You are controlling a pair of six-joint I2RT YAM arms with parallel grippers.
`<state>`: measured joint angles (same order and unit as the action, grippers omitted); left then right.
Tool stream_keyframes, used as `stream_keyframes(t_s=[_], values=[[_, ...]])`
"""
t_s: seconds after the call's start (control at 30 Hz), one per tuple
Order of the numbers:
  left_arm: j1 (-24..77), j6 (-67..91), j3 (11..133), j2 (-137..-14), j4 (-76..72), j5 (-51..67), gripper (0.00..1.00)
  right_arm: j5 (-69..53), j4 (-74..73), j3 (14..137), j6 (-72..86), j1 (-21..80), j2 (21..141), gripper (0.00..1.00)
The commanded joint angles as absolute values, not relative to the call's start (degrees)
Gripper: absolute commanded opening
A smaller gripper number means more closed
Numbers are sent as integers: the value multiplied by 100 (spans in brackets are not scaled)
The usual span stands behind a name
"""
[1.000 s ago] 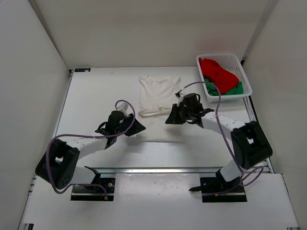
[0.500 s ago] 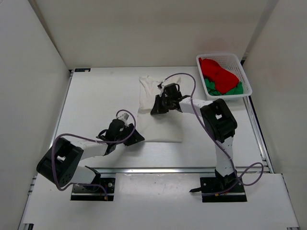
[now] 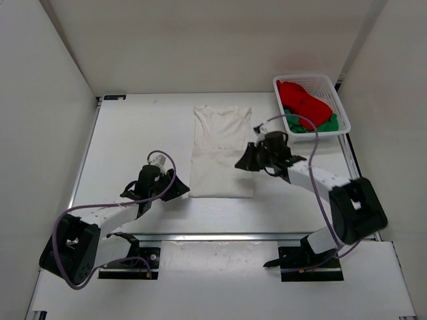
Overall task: Fold and stack the t-shirts
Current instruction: Fold the folded rectangular tshirt in 1/3 of the way, then grab one side of the 2/3 rectangular tshirt with both arms
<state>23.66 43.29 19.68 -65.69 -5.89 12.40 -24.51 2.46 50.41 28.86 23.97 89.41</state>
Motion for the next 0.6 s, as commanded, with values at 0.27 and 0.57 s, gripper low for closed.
stream_keyframes(t_s=[0.27,0.57], values=[[2742,4131,2030,-7426,-509,1134,56,-2820,579,1935,3331,1327,6364,43],[2900,4280,2012,-7611,-694,905,46,-3164,1423,1670,3595,1406,7092,39]])
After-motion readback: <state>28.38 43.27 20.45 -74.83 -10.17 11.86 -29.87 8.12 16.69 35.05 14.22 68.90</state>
